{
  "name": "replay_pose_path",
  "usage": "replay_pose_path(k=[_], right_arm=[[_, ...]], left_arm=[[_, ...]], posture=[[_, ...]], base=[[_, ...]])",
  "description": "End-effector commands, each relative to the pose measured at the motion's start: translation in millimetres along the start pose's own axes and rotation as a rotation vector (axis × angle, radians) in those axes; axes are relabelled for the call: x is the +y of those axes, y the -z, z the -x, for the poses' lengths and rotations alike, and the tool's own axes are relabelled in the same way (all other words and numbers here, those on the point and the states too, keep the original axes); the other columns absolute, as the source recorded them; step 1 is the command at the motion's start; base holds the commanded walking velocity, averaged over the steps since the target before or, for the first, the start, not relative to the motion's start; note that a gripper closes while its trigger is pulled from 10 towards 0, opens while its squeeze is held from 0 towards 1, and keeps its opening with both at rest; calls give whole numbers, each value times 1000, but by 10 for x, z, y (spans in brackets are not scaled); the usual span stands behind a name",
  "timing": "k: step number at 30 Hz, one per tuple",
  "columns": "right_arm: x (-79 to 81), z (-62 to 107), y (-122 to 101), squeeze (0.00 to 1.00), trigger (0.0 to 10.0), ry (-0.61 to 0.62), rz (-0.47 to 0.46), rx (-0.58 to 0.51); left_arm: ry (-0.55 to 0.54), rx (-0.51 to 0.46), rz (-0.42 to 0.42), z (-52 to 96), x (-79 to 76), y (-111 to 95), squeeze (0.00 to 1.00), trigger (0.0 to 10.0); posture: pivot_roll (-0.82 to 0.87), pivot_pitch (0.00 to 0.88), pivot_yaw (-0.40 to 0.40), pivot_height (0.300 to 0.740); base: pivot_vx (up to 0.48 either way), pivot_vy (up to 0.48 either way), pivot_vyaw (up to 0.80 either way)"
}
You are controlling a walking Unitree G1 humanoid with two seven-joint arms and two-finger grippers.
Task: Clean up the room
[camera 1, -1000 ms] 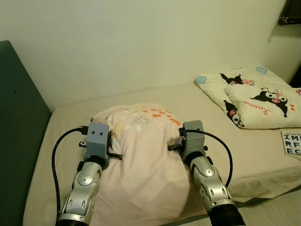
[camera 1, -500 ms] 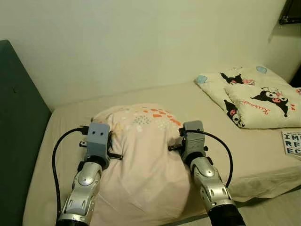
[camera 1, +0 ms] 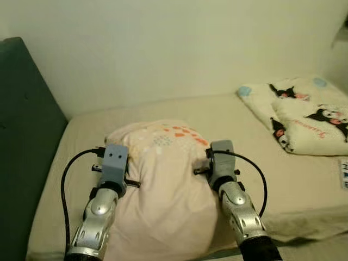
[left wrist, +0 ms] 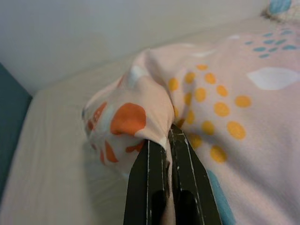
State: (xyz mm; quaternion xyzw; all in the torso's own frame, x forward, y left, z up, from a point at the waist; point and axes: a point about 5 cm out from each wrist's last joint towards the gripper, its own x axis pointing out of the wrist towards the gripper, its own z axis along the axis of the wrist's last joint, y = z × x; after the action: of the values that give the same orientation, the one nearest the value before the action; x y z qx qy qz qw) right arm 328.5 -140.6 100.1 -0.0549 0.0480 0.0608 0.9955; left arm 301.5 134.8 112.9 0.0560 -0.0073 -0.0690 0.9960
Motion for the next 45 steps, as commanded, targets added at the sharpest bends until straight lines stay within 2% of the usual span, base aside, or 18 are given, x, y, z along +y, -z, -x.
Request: replay_pose_path(k=[1, 32, 45], right_arm=[[99, -16, -53, 0, 10000, -30, -22, -32], [107, -13, -44, 0, 10000, -20, -29, -34], [109, -10, -39, 0, 10000, -18, -31, -32]], left_arm=[[37, -30, -5, -21, -39, -68, 0, 10000], [74, -33, -16, -28, -71, -71, 0, 10000], [86, -38, -19, -27, -75, -79, 0, 10000]], posture=[[-59, 63, 22, 739], [-58, 63, 28, 739], [-57, 62, 30, 739]], base=[[0, 0, 0], [0, 0, 0], [0, 434, 0]])
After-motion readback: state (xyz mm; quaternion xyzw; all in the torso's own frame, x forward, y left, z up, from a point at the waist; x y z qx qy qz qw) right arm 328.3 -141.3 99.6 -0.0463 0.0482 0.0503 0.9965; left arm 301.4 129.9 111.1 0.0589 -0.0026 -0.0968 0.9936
